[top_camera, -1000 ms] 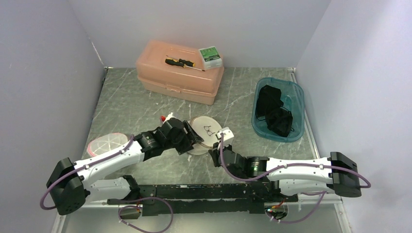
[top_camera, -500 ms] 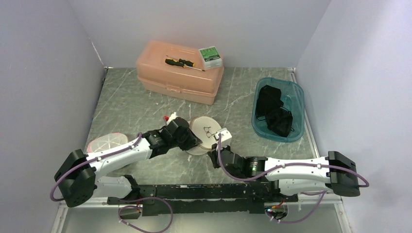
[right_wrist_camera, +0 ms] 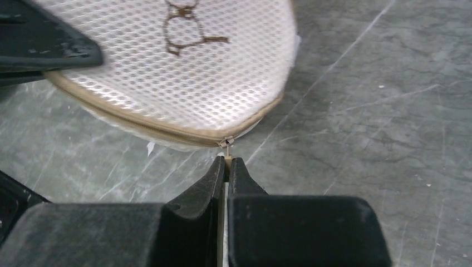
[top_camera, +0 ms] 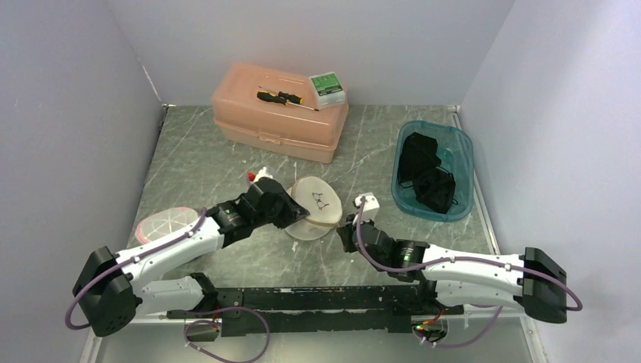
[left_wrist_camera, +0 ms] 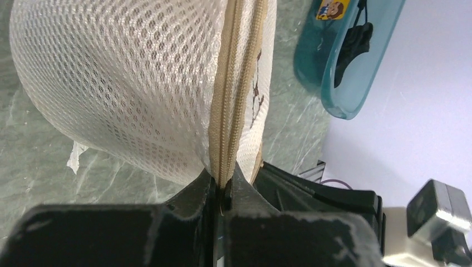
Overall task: Unzip the laundry bag and remove the bra
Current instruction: Unzip the laundry bag at the center of the board.
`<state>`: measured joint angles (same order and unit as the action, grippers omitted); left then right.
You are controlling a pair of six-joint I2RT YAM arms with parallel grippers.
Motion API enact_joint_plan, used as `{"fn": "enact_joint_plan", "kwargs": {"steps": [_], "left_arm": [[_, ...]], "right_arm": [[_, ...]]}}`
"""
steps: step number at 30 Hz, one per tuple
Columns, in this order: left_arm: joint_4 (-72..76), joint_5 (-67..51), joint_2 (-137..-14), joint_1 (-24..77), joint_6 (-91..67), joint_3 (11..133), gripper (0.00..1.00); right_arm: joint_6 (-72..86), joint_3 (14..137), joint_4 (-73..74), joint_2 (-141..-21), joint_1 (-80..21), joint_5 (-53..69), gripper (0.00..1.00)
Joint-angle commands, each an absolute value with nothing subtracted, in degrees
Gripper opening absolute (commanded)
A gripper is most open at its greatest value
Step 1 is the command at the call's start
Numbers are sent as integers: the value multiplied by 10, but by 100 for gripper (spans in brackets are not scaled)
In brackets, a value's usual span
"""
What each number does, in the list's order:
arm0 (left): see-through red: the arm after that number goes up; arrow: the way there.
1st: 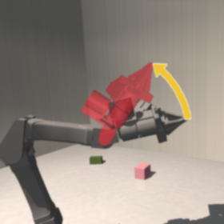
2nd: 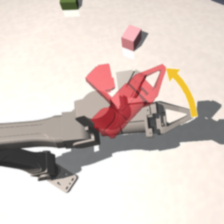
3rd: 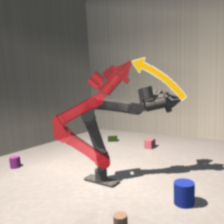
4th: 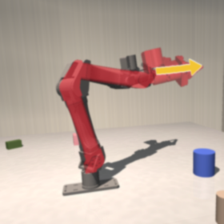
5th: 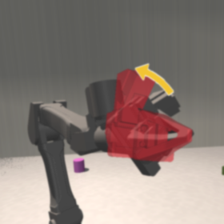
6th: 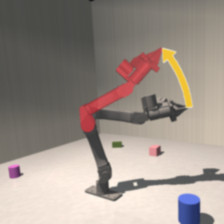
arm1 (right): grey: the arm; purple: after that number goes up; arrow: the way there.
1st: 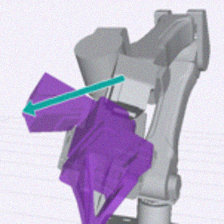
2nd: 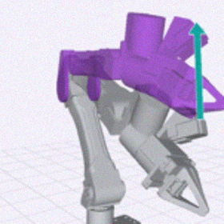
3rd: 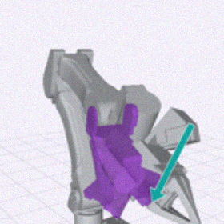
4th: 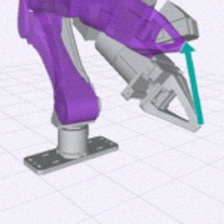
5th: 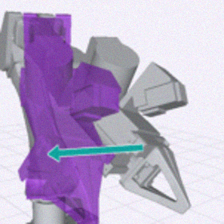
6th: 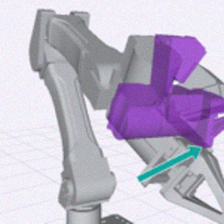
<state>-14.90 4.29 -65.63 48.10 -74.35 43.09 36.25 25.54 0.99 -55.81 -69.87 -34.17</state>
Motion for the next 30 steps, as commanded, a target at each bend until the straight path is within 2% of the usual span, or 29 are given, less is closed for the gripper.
{"fn": "enact_joint_plan", "kwargs": {"steps": [1, 4, 7, 12, 16, 17, 21, 23, 26, 30], "left_arm": [[-154, 15, -623, 455, -712, 430, 3], [-120, -39, -616, 427, -686, 417, 3], [-50, -152, -626, 389, -650, 406, 3], [-32, -324, -694, 341, -534, 480, 10], [-31, -388, -745, 338, -454, 533, 14], [-27, -389, -758, 336, -449, 536, 19], [39, -374, -771, 322, -485, 487, 55], [57, -363, -764, 316, -504, 461, 65], [48, -331, -739, 314, -509, 433, 74], [3, -301, -698, 312, -519, 411, 79]], "right_arm": [[370, 244, 24, -529, -660, -323, 0], [355, 250, 29, -511, -648, -324, 0], [319, 263, 26, -471, -657, -333, 0], [268, 310, 61, -424, -712, -378, 0], [263, 347, 85, -440, -774, -412, 0], [268, 351, 87, -455, -787, -418, 0], [296, 340, 78, -488, -800, -424, 0], [316, 325, 68, -497, -800, -422, 0], [337, 305, 50, -509, -800, -421, 0], [355, 298, 45, -530, -799, -418, 0]]}}
